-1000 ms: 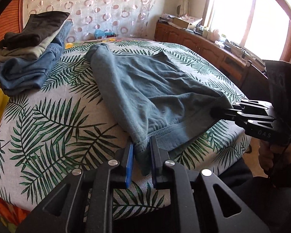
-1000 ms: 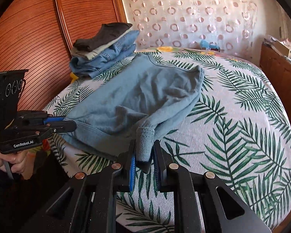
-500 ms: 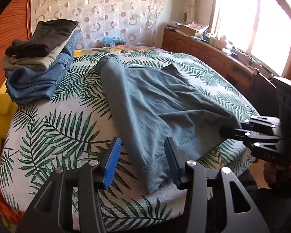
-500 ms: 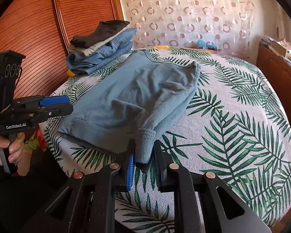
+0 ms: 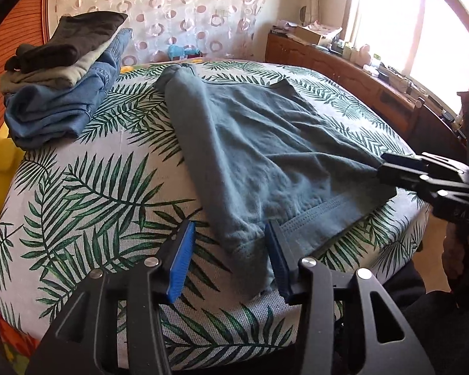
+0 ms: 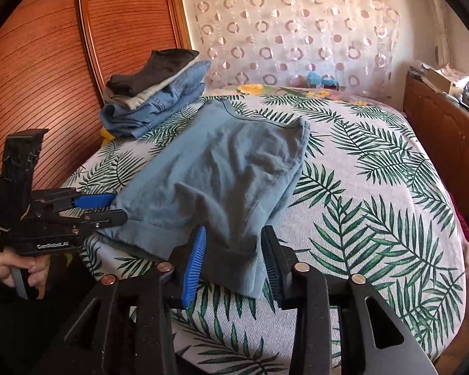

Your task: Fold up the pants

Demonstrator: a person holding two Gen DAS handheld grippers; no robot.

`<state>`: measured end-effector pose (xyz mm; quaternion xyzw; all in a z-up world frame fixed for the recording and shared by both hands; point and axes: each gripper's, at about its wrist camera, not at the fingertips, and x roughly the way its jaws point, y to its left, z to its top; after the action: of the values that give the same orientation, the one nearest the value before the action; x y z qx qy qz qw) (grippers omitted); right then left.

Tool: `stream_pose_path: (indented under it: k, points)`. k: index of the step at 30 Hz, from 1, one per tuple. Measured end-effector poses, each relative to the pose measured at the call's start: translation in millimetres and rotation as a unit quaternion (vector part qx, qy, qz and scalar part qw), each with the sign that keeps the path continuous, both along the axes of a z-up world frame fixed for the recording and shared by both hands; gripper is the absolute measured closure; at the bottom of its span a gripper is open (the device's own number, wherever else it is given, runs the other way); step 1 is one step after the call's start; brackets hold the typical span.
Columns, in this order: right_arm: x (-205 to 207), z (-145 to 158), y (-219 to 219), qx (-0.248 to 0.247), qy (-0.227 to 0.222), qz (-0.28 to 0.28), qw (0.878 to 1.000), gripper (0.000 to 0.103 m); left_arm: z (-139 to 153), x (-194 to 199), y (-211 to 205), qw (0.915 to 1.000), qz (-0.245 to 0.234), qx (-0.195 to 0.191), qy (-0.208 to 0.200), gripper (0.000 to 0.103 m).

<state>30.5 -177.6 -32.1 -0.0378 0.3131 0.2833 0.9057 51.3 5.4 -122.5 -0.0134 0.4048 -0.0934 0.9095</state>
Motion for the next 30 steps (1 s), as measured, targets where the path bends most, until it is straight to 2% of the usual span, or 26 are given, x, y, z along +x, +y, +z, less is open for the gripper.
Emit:
stream_pose_path:
  k: [4, 12, 18, 21, 25, 30]
  points:
    - [6.4, -11.5, 2.8, -0.018, 0.022, -0.015, 0.999, 0.064, -0.5, -1.5, -1.0, 1.0, -0.002, -0.003, -0.001, 0.055]
    - [8.3, -16.0, 2.6, -0.008, 0.043, -0.014, 0.999, 0.064, -0.6, -4.1, -5.0, 0.9999, -0.011, -0.009, -0.002, 0.055]
    - [7.4, -17.4, 4.5, -0.009, 0.042, -0.004, 0.999, 0.064, -1.2, -5.9, -7.8, 0.9991, -0.028, -0.03, 0.002, 0.069]
    - [9.1, -18.4, 4.8, -0.002, 0.046, 0.003, 0.999, 0.073, -3.1, -3.8, -4.7, 0.9985, -0.026, -0.049, 0.003, 0.072]
    - [9.0, -18.7, 5.7, 0.009, 0.047, 0.013, 0.999, 0.083, 0.2, -5.2, -1.1, 0.9981, -0.024, -0.056, -0.004, 0.088]
    - [4.5, -14.4, 4.0, 0.022, 0.041, 0.021, 0.999, 0.085, 12.6, -10.3, 0.0, 0.9974, -0.031, -0.062, -0.017, 0.09]
